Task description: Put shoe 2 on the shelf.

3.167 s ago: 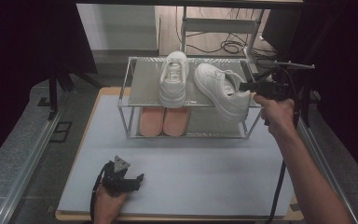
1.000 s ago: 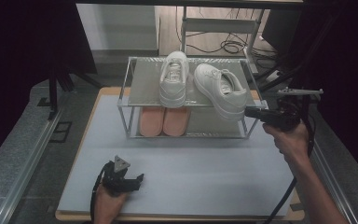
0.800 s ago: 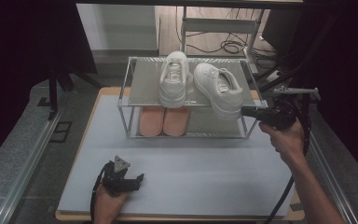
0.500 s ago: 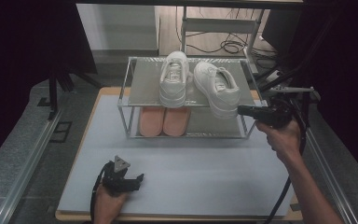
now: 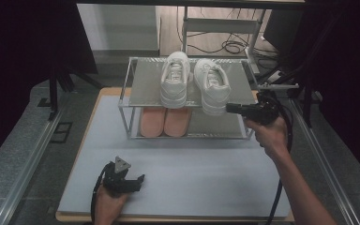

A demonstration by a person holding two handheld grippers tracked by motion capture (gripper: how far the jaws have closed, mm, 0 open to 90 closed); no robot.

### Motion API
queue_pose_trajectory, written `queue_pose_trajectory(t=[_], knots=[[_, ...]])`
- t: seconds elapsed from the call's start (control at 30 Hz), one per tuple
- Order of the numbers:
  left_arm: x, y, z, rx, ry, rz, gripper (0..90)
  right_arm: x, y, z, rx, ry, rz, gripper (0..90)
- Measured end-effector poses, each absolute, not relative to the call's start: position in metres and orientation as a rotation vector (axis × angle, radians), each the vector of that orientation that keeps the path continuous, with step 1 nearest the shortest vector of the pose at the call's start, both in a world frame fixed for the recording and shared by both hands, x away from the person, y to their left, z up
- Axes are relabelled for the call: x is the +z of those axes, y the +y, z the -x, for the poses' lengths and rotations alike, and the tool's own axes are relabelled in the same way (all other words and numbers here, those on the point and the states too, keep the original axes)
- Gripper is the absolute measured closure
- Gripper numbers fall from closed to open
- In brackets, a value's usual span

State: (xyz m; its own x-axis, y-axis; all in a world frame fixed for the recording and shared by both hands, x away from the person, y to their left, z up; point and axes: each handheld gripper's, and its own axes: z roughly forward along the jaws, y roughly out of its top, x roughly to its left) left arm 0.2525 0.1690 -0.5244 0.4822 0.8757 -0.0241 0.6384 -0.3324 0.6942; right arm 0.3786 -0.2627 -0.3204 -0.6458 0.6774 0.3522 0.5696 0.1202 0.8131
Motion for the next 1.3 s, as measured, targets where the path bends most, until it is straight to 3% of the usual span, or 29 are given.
queue_pose_trajectory(t=[0.9,1.3], knots=[[-0.524,0.169,-0.252,0.475,1.244,-2.083,13.3,-0.324,-0.209,-0.404,1.560,2.305,-1.235,85.7],[-0.524,0.169,-0.252,0.477,1.244,-2.084,13.4,-0.332,-0.217,-0.390,1.329,2.298,-1.131,63.5]])
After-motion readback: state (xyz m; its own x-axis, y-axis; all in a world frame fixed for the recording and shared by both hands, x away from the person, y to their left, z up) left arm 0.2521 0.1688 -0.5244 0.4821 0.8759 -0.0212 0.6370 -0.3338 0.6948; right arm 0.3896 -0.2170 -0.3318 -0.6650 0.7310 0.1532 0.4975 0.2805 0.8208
